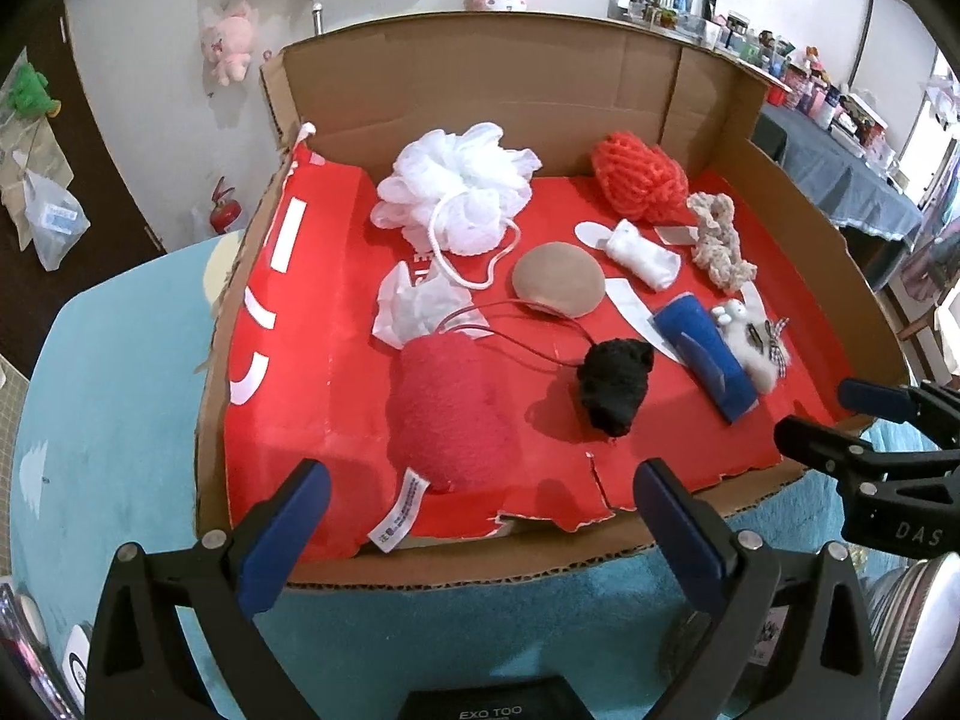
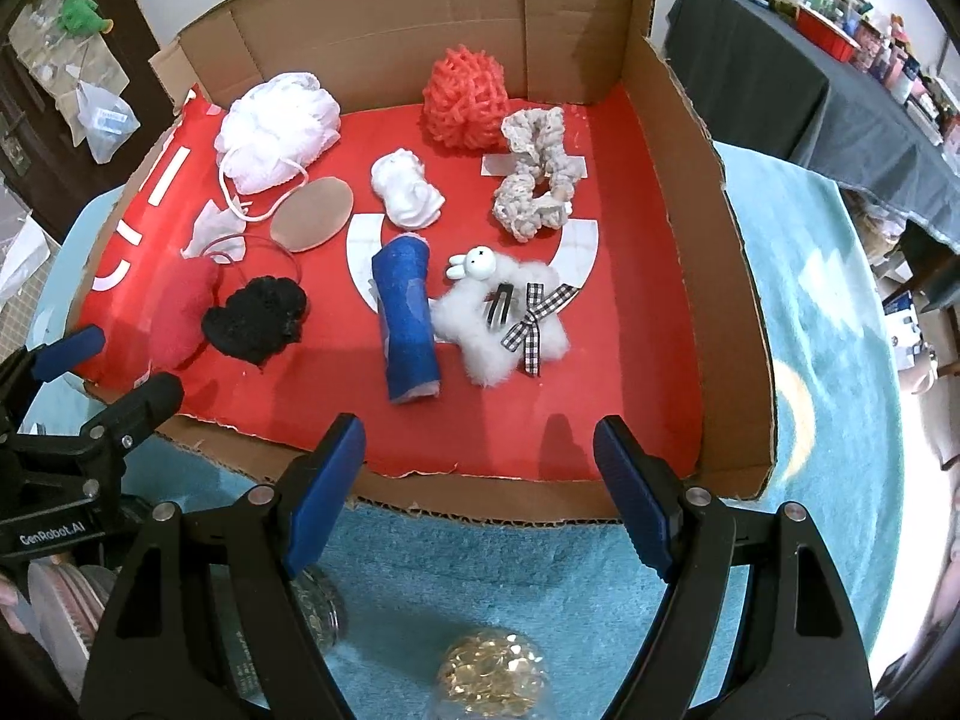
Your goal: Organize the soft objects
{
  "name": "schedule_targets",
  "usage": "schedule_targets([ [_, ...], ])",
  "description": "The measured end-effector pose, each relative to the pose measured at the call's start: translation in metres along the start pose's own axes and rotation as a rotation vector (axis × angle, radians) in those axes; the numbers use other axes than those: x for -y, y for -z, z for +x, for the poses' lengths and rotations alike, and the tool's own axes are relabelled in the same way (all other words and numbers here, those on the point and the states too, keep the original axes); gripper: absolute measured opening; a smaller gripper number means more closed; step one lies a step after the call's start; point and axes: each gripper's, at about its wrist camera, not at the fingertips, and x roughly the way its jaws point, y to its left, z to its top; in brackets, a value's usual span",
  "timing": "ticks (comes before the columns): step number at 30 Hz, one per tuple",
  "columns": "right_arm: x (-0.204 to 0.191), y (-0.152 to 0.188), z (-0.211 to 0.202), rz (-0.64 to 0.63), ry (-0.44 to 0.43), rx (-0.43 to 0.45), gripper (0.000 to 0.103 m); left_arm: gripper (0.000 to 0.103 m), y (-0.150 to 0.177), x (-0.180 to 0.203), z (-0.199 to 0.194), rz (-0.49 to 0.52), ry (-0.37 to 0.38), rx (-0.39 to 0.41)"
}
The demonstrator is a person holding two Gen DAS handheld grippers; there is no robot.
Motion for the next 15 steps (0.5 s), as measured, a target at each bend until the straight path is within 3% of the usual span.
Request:
schedule_targets([
  [15, -0.0006, 0.0003, -0.001, -0.003, 0.006, 0.009, 0.078, 0.103, -0.0018, -0.003, 0.0031, -0.025, 0.006, -0.005],
])
